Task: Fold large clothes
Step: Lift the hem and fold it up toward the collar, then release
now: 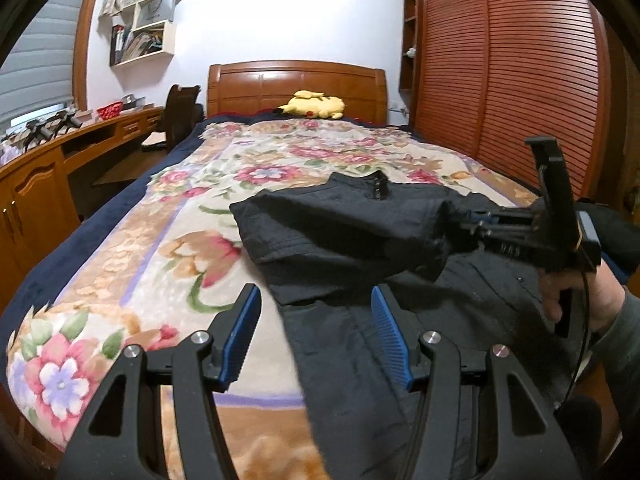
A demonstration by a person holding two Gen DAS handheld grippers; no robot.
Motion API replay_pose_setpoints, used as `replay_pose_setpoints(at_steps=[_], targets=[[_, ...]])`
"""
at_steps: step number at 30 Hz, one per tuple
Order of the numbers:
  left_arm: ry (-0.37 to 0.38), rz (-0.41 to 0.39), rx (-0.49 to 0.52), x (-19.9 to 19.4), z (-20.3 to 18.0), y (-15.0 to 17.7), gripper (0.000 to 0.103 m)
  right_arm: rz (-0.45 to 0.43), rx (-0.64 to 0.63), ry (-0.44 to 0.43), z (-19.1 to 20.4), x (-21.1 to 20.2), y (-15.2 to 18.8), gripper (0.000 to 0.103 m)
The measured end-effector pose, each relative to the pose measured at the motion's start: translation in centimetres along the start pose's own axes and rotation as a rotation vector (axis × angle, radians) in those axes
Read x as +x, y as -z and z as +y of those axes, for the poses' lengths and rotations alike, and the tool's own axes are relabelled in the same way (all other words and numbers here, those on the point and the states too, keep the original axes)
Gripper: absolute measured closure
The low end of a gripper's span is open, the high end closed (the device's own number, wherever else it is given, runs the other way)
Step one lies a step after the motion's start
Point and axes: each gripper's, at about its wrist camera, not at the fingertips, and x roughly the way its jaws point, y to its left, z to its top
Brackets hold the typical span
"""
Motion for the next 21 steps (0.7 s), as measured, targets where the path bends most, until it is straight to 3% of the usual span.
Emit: replay_pose_setpoints(at_steps=[12, 21], targets=[[0.029, -0.003, 0.044, 3.1, -3.2, -1.9, 0.047, -0.016, 0.051, 0.136, -6.8, -3.1, 1.0, 0.094], [0.044, 0.008, 0.064, 6.2, -4.5, -2.6, 0.047, 0.049, 0.112, 0.26, -12.5, -2.1, 2.6, 0.094]])
